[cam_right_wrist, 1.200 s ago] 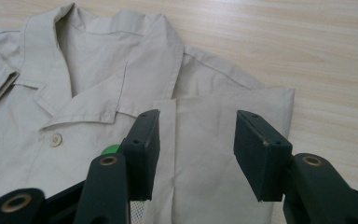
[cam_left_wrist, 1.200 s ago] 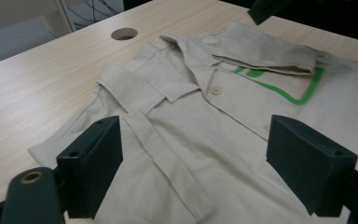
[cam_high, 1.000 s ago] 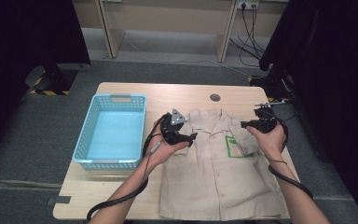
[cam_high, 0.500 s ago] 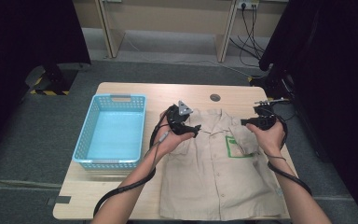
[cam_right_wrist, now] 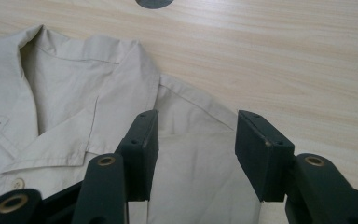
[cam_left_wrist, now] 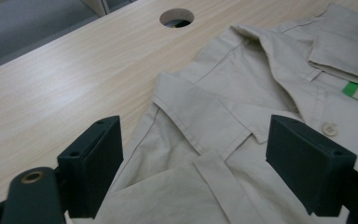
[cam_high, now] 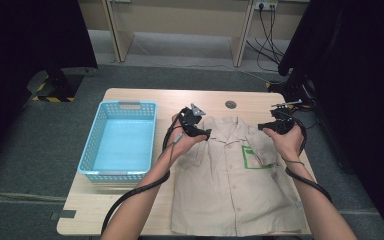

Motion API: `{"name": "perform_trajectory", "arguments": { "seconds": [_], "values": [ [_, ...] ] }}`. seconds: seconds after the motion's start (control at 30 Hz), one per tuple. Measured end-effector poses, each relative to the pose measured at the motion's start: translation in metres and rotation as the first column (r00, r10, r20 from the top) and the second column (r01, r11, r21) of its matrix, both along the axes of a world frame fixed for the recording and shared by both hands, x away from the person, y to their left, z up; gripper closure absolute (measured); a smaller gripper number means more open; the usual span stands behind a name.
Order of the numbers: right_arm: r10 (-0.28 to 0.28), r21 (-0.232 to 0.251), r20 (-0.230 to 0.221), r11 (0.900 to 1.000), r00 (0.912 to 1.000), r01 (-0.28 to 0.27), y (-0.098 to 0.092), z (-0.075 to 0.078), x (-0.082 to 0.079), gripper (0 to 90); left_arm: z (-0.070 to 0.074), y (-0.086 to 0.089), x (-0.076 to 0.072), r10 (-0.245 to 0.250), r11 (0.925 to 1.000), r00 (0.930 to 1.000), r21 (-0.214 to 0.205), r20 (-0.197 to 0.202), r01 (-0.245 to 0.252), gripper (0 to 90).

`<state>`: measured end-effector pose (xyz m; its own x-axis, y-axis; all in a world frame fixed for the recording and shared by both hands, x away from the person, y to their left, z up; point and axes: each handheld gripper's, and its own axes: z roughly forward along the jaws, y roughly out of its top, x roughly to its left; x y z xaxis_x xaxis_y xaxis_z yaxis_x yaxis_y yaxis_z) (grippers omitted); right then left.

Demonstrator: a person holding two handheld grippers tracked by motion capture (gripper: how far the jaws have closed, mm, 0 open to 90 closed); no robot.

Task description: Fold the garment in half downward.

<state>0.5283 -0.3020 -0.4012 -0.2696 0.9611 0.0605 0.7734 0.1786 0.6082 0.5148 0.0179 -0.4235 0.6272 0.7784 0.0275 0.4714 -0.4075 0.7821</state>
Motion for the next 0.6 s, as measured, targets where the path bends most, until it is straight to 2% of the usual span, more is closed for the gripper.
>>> {"name": "perform_trajectory", "arguments": {
  "seconds": [0.13, 0.37, 0.43, 0.5, 0.6],
  "values": [
    [-0.008, -0.003, -0.015, 1.0000, 0.9999, 0.008, -0.001, -0.006, 0.008, 50.3, -0.004, -0.003, 0.011, 0.022, 0.9987, 0.9996, 0.047, -0.015, -0.021, 18.7],
    [-0.004, -0.022, -0.032, 0.9998, 0.9995, 0.004, 0.002, -0.015, 0.019, 50.3, -0.011, -0.007, 0.026, 0.048, 0.9945, 0.9982, 0.094, -0.037, -0.044, 20.6],
    [-0.007, -0.025, -0.035, 0.9997, 0.9994, 0.006, 0.003, -0.016, 0.020, 50.3, -0.012, -0.008, 0.028, 0.053, 0.9945, 0.9977, 0.093, -0.043, -0.049, 21.0],
    [-0.007, -0.029, -0.048, 0.9995, 0.9988, 0.006, 0.005, -0.021, 0.024, 50.3, -0.018, -0.010, 0.034, 0.061, 0.9901, 0.9966, 0.130, -0.055, -0.054, 21.0],
    [-0.001, -0.043, -0.056, 0.9991, 0.9984, -0.002, 0.007, -0.024, 0.027, 50.2, -0.022, -0.010, 0.039, 0.076, 0.9875, 0.9949, 0.143, -0.067, -0.065, 21.1]
  ]
}}
